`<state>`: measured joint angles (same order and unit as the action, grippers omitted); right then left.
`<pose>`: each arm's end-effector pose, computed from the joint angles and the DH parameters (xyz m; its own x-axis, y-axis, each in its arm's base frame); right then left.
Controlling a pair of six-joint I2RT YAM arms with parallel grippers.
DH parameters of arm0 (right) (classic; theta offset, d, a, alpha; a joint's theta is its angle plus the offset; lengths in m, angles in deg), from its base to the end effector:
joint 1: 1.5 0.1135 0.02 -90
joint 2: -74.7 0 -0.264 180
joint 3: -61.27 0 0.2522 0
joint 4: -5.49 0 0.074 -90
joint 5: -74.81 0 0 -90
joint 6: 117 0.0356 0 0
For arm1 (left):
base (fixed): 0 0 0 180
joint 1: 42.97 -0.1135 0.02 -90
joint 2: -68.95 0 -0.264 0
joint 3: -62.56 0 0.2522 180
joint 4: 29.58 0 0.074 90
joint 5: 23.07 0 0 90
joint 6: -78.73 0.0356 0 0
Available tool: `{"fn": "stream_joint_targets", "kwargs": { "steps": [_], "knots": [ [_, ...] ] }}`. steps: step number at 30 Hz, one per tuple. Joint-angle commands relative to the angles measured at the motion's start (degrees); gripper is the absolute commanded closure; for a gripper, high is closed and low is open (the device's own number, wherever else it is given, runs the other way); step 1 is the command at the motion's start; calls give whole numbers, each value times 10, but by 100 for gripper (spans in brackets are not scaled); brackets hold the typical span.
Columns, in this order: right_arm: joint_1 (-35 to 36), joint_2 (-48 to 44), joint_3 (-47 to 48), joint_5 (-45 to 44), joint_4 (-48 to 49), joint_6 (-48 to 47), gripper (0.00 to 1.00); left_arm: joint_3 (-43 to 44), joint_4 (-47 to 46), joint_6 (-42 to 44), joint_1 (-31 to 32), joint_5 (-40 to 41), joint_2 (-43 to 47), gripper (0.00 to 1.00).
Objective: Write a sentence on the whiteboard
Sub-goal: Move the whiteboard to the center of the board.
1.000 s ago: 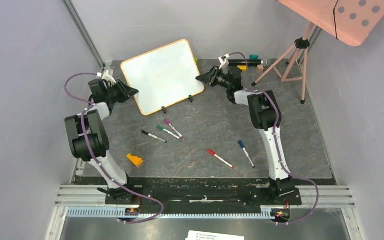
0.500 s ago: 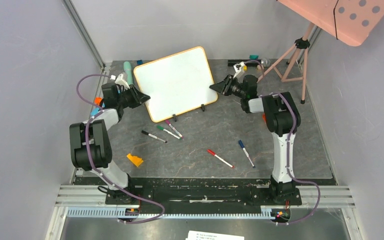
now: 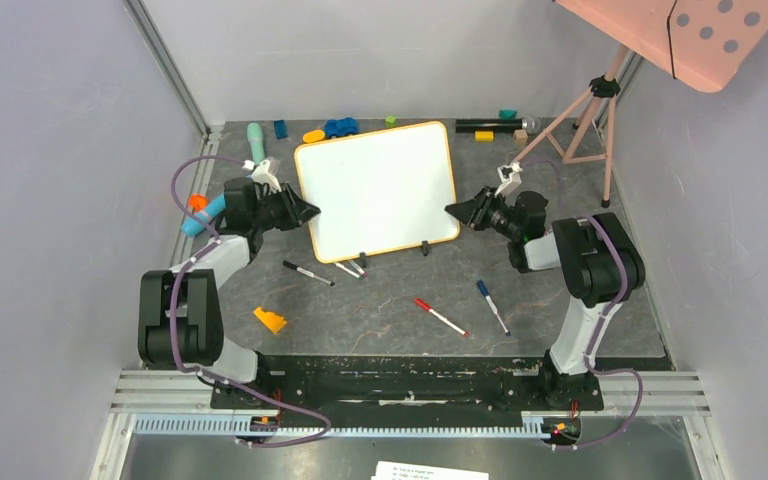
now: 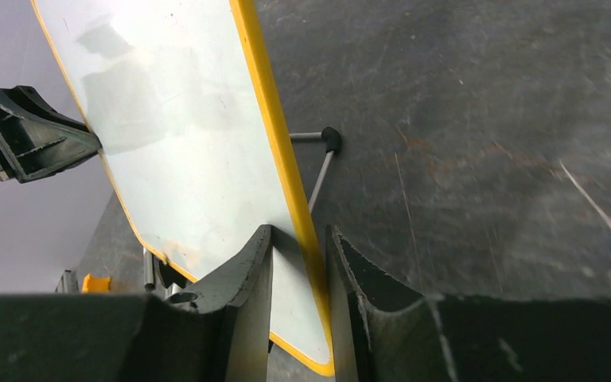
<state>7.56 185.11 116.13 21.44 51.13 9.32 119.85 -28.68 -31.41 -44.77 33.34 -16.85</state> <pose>0.3480 0.0770 0.1353 -0.5556 0.3927 -0.7329 -0.4688 0.5800 0.6662 0.3130 -0.0099 0.2055 -0.6177 -0.3064 -0.7243 0.2587 0.7906 -0.5550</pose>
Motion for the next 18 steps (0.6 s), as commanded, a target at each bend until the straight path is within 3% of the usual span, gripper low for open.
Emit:
{"fn": "stream_joint_targets", "kwargs": {
  "steps": [1, 18],
  "knots": [
    [15, -65, -66, 33, 26, -26, 100, -13, 14, 12, 61, 7, 22, 98],
    [-14, -229, -250, -35, 5, -80, 99, -26, 32, 38, 136, 0, 53, 98]
  ]
}}
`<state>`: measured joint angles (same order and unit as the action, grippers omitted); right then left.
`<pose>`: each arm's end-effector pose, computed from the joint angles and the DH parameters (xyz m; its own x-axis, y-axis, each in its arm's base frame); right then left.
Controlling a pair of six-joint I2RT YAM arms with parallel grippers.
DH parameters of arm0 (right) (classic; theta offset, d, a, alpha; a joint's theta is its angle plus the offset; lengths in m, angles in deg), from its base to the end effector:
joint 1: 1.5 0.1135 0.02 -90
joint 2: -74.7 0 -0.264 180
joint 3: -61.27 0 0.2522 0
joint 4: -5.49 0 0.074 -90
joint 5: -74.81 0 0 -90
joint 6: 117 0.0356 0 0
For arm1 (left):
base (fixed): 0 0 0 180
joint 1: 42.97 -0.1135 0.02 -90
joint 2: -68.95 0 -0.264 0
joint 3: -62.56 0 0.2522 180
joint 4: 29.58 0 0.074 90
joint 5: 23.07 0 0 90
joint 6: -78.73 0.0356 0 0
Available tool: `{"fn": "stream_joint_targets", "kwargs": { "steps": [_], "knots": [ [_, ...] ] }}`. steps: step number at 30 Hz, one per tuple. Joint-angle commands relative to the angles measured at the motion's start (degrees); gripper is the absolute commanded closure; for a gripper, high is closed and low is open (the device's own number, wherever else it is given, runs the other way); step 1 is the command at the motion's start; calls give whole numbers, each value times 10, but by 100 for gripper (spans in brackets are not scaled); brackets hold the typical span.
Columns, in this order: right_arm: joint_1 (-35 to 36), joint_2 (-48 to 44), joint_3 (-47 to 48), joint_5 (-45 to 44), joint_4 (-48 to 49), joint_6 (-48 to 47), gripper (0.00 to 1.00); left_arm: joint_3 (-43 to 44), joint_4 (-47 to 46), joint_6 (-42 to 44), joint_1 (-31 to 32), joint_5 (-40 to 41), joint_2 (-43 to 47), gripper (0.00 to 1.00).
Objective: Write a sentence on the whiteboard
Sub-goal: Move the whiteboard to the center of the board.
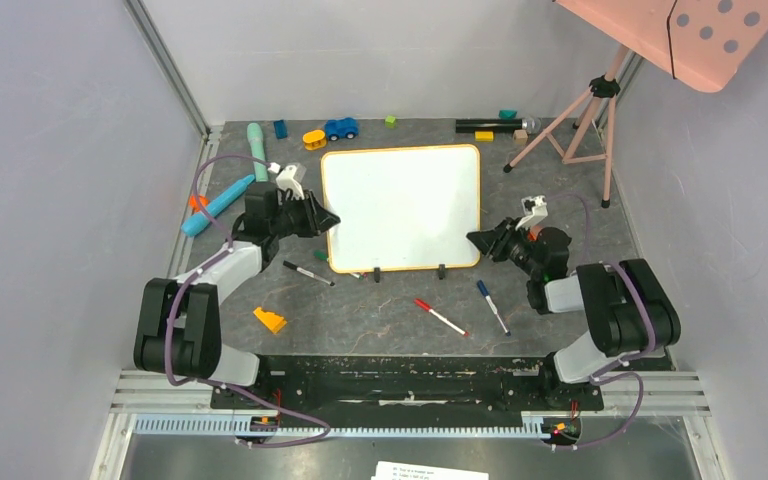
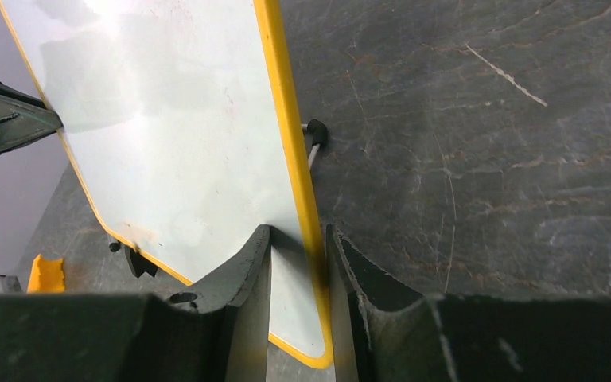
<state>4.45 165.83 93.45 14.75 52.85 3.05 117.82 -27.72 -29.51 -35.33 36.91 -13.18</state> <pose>0.2548 0.0444 0.1403 -0.4615 0.3882 -0.7977 -0.3986 0.7126 0.5773 0.2957 -0.0576 0.2106 -0.6246 -0.1897 -0.7576 0.3732 0.7797 -0.5029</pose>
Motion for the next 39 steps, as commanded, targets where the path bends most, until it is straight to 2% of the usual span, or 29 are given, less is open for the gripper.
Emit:
{"fn": "stream_joint_targets", "kwargs": {
  "steps": [1, 5, 8, 9, 10, 11, 13, 14, 17, 19, 23, 27, 28, 29, 30, 35, 39],
  "knots": [
    [16, -44, -31, 28, -14, -18, 99, -5, 24, 18, 44, -36, 18, 98],
    [11, -81, -60, -3, -23, -21, 98, -12, 34, 21, 70, -27, 33, 96],
    [9, -107, -66, -33, -59, -34, 94, -16, 39, 22, 81, -23, 41, 93],
    [8, -116, -69, -44, -72, -37, 87, -14, 41, 22, 83, -22, 42, 90],
    [8, -121, -71, -49, -73, -38, 75, -13, 47, 19, 83, -19, 43, 86],
    [8, -123, -70, -48, -75, -37, 68, -8, 58, 20, 83, -15, 43, 76],
    [8, -124, -63, -47, -94, -38, 59, 3, 86, 22, 83, 8, 45, 58],
    [8, -128, -62, -51, -98, -37, 55, 3, 97, 21, 82, 37, 53, 54],
    [5, -146, -66, -63, -101, -27, 42, -21, 83, 12, 78, 85, 92, 35],
    [2, -159, -62, -65, -111, -24, 27, -25, 85, 5, 74, 94, 105, 30],
    [-5, -191, -50, -84, -163, -30, 16, -26, 93, -3, 70, 104, 124, 29],
    [-13, -228, -32, -111, -230, -46, 4, -25, 111, -13, 60, 126, 153, 21],
    [-14, -236, -25, -120, -254, -54, 2, -22, 115, -16, 56, 130, 161, 15],
    [-15, -248, -18, -137, -278, -59, 2, -18, 140, -20, 52, 133, 166, 2],
    [-15, -262, -12, -151, -302, -68, 2, -15, 152, -24, 47, 137, 174, 0],
    [-14, -355, 11, -234, -420, -92, 2, -24, 204, -81, -2, 152, 204, 0],
    [-3, -404, 63, -283, -542, -101, 2, -16, 280, -121, -17, 214, 224, 0]
  ]
}}
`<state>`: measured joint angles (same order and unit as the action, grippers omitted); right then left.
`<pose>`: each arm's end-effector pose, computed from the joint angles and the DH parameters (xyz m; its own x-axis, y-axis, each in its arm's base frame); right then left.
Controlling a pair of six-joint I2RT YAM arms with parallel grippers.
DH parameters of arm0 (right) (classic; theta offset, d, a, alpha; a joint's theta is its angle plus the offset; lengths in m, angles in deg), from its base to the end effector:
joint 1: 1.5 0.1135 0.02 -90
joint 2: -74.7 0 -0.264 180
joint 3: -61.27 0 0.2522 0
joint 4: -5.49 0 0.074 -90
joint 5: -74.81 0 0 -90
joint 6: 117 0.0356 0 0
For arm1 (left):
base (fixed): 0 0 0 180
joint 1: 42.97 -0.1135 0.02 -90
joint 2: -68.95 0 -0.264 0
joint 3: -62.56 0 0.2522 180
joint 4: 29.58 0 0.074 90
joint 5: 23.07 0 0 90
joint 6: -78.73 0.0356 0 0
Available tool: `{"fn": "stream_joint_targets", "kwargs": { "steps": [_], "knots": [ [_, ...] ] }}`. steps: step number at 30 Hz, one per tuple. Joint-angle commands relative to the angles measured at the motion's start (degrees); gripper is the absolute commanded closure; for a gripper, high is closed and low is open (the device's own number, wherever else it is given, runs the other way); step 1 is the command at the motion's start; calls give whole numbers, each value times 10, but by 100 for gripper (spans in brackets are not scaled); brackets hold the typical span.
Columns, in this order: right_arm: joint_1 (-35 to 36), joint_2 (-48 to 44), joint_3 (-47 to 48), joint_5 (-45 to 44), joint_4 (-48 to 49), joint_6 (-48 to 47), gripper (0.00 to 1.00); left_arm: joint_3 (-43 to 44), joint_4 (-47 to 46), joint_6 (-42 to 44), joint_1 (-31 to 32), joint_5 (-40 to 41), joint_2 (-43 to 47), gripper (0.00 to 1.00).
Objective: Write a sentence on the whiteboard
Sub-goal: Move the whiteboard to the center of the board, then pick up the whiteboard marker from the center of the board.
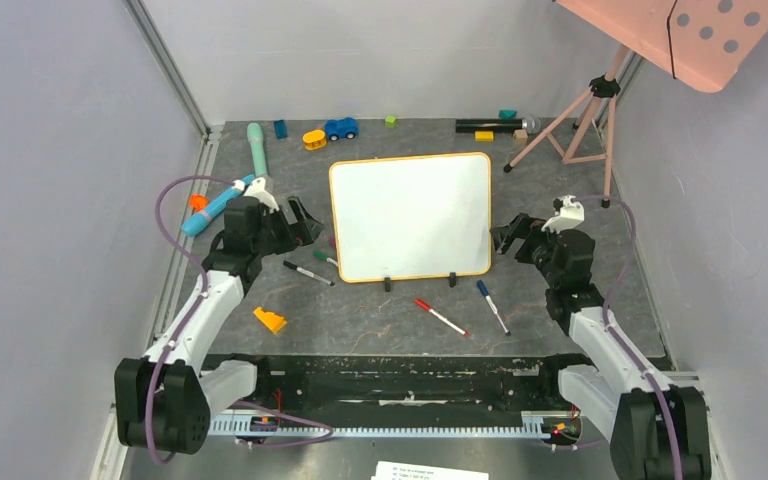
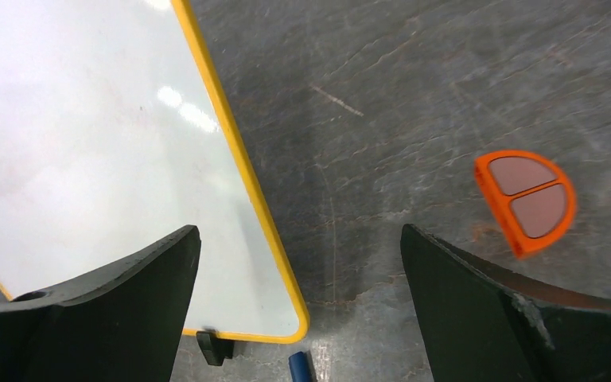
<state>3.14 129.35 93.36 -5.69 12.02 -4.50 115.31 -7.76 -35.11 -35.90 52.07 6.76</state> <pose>0.2039 0.0224 0.2019 -0.3453 0.3506 -0.8705 -0.1145 0.9049 0.4099 0.2354 -0.0384 0.2494 -0.6071 -0.3184 -0.7281 0.0997 0.8785 -0.4672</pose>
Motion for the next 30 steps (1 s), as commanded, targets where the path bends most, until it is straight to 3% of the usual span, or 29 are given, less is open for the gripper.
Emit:
{"fn": "stream_joint_targets", "kwargs": {
  "steps": [1, 7, 9, 17, 24, 30],
  "knots": [
    [13, -44, 79, -91, -177, -24, 2, 11, 96, -76, -11, 77, 31, 0],
    [31, -105, 136, -122, -329, -11, 2, -29, 148, -208, -9, 89, 128, 0],
    [34, -135, 135, -118, -363, 4, 2, -37, 194, -237, -9, 135, 156, 0],
    [35, -206, 169, -113, -545, 4, 2, 24, 384, -218, -9, 171, 205, 0],
    [35, -236, 175, -82, -559, 37, 5, 42, 387, -247, -10, 242, 108, 2],
    [35, -198, 231, -91, -591, 13, 5, 108, 377, -287, -26, 301, -31, 12]
  ]
}}
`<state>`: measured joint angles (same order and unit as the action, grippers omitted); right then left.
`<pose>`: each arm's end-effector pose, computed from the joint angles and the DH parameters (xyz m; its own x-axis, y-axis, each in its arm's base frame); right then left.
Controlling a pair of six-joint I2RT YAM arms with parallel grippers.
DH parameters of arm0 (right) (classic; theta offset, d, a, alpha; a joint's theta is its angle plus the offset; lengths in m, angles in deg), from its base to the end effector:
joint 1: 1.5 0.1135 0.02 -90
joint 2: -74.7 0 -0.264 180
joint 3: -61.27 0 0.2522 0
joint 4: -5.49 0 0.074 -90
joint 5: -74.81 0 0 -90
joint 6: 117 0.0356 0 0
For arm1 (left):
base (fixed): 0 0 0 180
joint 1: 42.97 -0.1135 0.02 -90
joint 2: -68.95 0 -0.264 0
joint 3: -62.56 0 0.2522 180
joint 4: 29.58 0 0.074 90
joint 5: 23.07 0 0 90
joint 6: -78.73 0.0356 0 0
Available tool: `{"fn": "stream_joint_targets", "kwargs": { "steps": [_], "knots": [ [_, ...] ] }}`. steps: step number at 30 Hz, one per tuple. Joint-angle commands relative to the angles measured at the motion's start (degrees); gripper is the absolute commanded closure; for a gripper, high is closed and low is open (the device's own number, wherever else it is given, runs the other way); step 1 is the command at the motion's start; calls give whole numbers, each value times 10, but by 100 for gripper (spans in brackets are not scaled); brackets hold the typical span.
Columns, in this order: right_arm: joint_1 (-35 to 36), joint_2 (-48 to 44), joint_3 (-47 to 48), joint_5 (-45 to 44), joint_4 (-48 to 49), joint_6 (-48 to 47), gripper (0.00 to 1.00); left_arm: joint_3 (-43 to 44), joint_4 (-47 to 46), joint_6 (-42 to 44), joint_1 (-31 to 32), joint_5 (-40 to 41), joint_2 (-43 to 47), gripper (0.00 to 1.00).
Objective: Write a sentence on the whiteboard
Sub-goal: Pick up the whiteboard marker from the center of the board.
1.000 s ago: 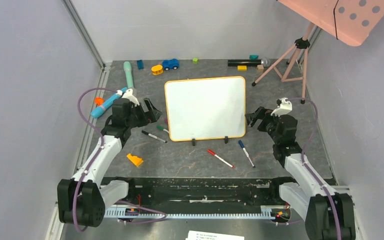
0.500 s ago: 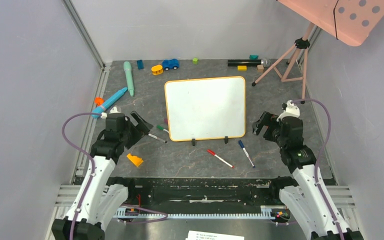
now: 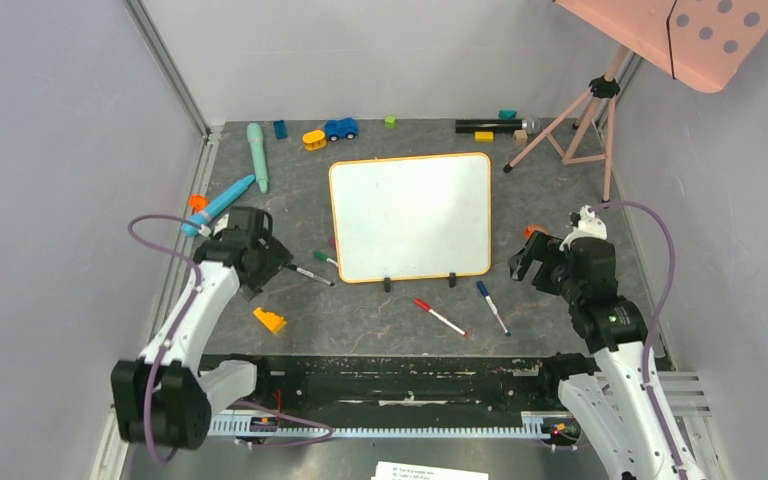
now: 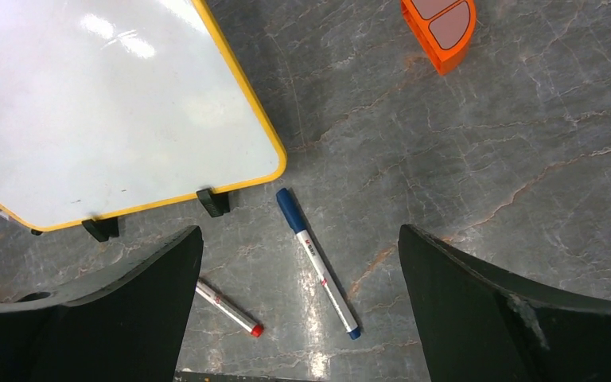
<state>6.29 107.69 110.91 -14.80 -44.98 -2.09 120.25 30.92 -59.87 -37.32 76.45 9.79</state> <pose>0.1300 0.0180 0.2685 -0.5596 0.3486 -0.7519 0.1043 0.9297 0.3534 0.1877 -0.0127 0.2374 -0.5957 -0.6845 -0.4203 -0.6458 0.7193 -0.2560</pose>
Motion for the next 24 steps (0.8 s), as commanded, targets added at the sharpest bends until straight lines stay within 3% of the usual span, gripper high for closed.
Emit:
{"fn": "stream_joint_targets", "kwargs": {
  "steps": [1, 5, 18, 24],
  "knots": [
    [4, 23, 64, 0, -24, -15, 5, 70, -10, -42, -14, 62, -85, 13],
    [4, 35, 83, -20, -27, -27, 4, 95, -27, -51, -25, 54, -142, 16],
    [3, 51, 51, -10, 22, -25, 4, 47, -94, -62, -37, 18, -166, 17],
    [4, 49, 53, -14, 30, -40, 4, 44, -135, -92, -36, -4, -220, 27]
  ]
}}
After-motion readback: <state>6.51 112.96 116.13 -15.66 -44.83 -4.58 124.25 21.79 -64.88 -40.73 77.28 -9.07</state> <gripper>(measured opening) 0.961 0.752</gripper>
